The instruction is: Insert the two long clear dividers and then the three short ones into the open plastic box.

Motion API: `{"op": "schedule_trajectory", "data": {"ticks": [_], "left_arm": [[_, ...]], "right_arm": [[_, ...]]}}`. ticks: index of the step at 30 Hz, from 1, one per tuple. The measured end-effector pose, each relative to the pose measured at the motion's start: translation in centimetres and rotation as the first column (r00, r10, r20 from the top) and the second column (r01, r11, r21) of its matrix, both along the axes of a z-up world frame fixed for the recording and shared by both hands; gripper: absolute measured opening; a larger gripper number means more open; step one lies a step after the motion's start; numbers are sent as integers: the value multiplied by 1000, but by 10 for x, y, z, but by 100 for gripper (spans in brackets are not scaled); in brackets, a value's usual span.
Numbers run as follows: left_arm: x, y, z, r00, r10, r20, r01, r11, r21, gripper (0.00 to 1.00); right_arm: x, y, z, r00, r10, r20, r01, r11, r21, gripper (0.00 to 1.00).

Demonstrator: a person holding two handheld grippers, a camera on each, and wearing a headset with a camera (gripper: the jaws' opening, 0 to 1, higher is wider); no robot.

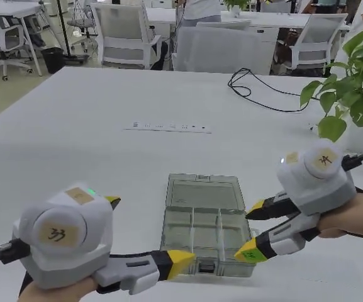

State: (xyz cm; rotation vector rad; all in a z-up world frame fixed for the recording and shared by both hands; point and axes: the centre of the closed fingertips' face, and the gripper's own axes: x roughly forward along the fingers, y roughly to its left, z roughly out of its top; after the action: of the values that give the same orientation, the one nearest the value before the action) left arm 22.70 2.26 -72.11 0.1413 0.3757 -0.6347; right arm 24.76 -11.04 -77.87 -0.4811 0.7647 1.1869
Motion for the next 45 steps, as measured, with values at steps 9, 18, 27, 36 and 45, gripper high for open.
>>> {"op": "schedule_trajectory", "data": {"ticks": [9,18,27,36,45], "left_arm": [[-2,1,0,1000,12,-3,-12,1000,4,94],[-3,1,4,1000,19,13,-19,1000,14,91],[-6,2,4,1000,28,11,-28,999,28,89],[-9,5,3,999,35,11,-36,999,37,86],[-11,7,1,999,39,-1,-39,998,44,83]], "right_arm": [[1,-31,-25,999,31,9,-29,994,-105,57],[1,-54,-43,993,118,19,-112,975,-191,51],[1,-66,-56,979,203,23,-190,948,-255,48],[1,-81,-70,973,231,-5,-221,926,-305,41],[1,-85,-75,975,219,-34,-219,925,-310,39]]}}
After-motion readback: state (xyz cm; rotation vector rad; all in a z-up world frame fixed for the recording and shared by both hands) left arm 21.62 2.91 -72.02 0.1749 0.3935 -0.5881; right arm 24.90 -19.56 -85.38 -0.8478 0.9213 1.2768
